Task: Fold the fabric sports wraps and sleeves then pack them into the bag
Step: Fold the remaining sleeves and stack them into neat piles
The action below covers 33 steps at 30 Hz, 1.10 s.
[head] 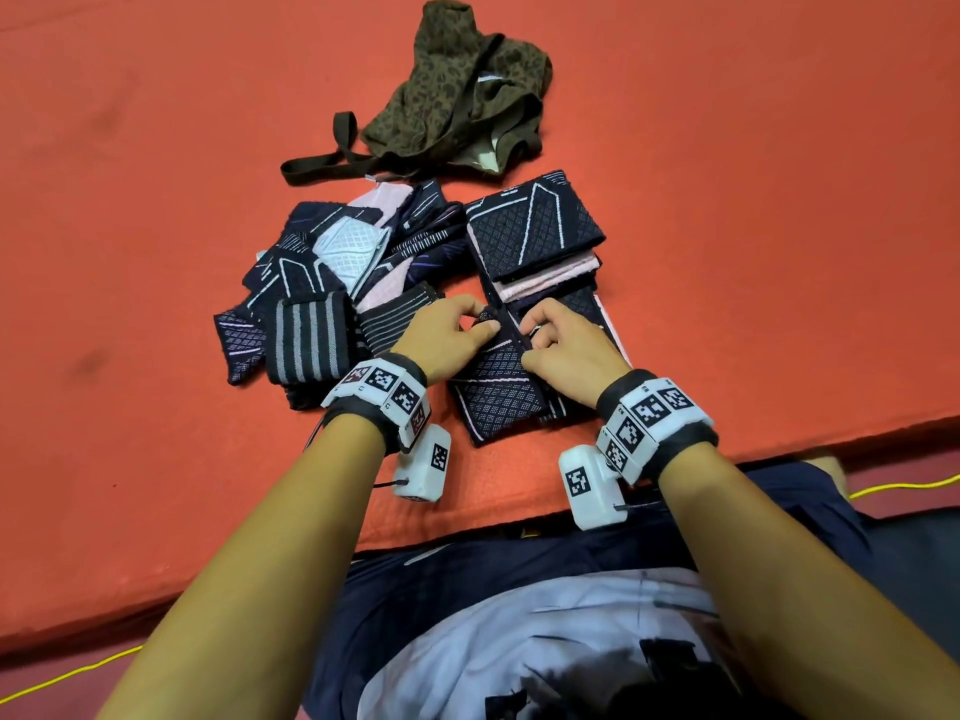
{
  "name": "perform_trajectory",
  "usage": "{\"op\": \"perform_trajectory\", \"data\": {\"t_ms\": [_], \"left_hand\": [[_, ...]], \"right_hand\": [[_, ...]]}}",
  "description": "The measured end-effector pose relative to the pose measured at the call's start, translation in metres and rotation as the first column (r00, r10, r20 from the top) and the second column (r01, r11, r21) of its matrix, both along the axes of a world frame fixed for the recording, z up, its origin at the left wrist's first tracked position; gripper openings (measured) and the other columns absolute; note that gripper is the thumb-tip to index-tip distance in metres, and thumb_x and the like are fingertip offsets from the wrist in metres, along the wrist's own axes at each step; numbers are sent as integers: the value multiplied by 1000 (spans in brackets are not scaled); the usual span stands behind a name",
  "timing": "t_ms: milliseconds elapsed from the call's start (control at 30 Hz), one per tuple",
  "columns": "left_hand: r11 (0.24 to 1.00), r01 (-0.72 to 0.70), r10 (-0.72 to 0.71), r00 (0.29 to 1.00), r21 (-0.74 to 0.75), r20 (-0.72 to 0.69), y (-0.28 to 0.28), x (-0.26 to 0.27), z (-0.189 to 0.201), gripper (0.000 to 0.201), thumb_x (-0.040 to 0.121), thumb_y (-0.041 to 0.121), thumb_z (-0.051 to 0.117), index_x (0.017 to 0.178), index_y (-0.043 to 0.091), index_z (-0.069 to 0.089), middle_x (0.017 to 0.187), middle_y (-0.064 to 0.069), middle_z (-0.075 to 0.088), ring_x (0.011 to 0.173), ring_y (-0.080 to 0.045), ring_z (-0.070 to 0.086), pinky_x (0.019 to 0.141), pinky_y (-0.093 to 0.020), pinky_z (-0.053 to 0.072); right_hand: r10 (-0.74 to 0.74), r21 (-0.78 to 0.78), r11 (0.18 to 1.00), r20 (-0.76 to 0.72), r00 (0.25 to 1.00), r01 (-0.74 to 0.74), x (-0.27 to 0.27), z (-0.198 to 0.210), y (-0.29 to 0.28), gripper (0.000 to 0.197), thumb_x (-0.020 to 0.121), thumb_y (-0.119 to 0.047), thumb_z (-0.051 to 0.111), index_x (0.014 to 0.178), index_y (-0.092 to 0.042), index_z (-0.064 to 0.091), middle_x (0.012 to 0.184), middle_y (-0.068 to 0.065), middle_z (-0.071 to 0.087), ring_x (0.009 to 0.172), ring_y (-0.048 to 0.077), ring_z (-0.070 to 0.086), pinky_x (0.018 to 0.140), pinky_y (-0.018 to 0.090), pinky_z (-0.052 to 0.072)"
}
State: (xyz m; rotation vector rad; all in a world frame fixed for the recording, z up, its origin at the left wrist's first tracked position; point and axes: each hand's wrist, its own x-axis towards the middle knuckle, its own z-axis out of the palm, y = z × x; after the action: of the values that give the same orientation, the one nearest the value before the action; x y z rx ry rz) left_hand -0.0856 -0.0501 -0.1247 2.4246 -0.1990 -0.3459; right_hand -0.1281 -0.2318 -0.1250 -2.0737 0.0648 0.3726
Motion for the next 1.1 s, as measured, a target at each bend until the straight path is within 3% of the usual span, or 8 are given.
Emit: {"op": "perform_trajectory", "data": {"t_ms": [133,267,333,467,600,733,900,1100], "left_hand": [[993,-8,0,997,-116,-73,-3,3,-4,15,96,25,63,82,27,58,74,9,62,72,-13,59,74,-31,50],[985,18,-31,997,-169,-73,-5,2,-3,9,97,19,62,88,19,61,68,10,60,59,-5,56,60,-21,43],[982,15,-29,997,-187,-71,-4,3,-6,10,96,20,62,86,22,61,68,12,60,58,-4,56,61,-21,43],[984,20,-28,999,-179,-43,-3,4,-9,14,95,22,64,82,28,62,64,19,62,58,2,54,66,-23,42],[978,19,-25,999,-208,-26,-3,4,-6,9,91,30,67,85,34,62,75,13,63,67,-8,58,73,-32,48],[966,-86,85,996,-246,-14,2,4,0,24,91,38,67,112,28,60,69,11,63,67,-8,57,73,-30,48],[980,-56,41,996,-190,-83,9,3,2,31,95,43,62,123,29,59,97,3,73,91,-18,70,86,-36,55],[981,-63,41,991,-181,-127,4,-3,-1,36,89,52,63,112,25,65,90,4,70,72,-11,63,76,-31,51]], "right_hand": [[2,34,999,-10,1000,-1,0,0,0,24,76,-14,59,94,-29,54,76,-5,65,69,12,59,70,32,49],[8,46,999,-25,1000,-7,1,0,-1,15,80,-18,57,92,-28,56,73,-7,62,67,11,56,68,31,45],[-5,54,999,-29,1000,6,1,0,0,9,82,-27,59,91,-27,57,73,-7,61,67,11,56,68,31,44],[21,7,1000,-17,1000,-21,2,-4,2,29,81,-47,70,93,-25,56,79,-4,62,69,11,57,67,32,46],[30,-36,999,12,999,-30,6,-7,0,17,83,-29,70,88,-27,54,81,-4,64,69,12,56,67,30,44],[-11,83,996,-49,999,15,16,8,-7,13,83,-19,69,85,-22,57,73,-5,61,69,14,56,70,33,45],[-92,91,992,-15,996,93,23,18,-23,14,91,-12,65,87,-19,54,69,-6,52,67,14,50,64,31,37],[-117,28,993,-60,991,118,19,7,-31,19,93,-8,58,84,-22,48,76,-1,54,70,17,52,65,30,37]]}}
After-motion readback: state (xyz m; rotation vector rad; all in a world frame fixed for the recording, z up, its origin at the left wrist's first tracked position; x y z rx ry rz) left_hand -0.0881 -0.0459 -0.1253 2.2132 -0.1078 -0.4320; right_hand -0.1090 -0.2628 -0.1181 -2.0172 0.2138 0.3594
